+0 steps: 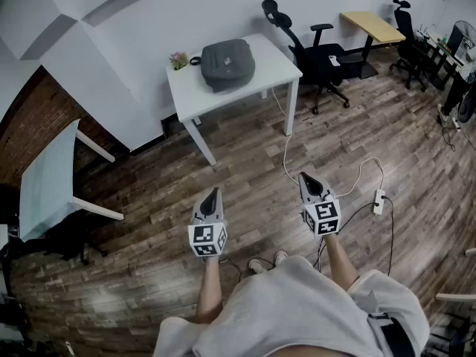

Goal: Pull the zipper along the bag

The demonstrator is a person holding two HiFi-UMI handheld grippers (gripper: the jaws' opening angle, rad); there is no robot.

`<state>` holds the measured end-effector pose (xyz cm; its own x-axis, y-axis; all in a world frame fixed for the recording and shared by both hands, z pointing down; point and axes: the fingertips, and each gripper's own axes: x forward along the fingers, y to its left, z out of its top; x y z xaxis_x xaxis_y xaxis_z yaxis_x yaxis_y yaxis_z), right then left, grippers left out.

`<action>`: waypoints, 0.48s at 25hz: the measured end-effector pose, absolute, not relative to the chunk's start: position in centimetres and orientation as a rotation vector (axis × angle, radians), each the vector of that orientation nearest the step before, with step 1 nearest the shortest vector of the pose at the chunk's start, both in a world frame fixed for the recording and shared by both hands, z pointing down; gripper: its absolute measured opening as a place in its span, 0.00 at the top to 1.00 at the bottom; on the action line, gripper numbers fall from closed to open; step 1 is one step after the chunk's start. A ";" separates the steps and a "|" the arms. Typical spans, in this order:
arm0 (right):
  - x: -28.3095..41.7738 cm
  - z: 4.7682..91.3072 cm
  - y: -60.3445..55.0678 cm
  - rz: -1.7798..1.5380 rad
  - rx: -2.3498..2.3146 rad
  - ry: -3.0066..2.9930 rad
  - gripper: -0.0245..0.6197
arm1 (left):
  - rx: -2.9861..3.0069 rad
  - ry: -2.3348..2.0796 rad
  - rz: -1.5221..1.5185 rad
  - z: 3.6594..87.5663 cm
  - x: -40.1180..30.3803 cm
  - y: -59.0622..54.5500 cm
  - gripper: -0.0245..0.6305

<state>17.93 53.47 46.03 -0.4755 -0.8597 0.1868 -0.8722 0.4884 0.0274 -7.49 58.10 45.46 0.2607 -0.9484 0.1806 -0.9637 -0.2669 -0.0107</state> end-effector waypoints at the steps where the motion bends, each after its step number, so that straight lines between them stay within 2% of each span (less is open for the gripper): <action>1: 18.1 45.9 53.3 0.107 1.499 -2.556 0.94 | 2.410 -1.836 0.231 45.4 -7.3 58.0 0.92; 12: 20.3 45.8 52.8 0.113 1.437 -2.600 0.94 | 2.406 -1.844 0.256 45.1 -4.0 57.4 0.92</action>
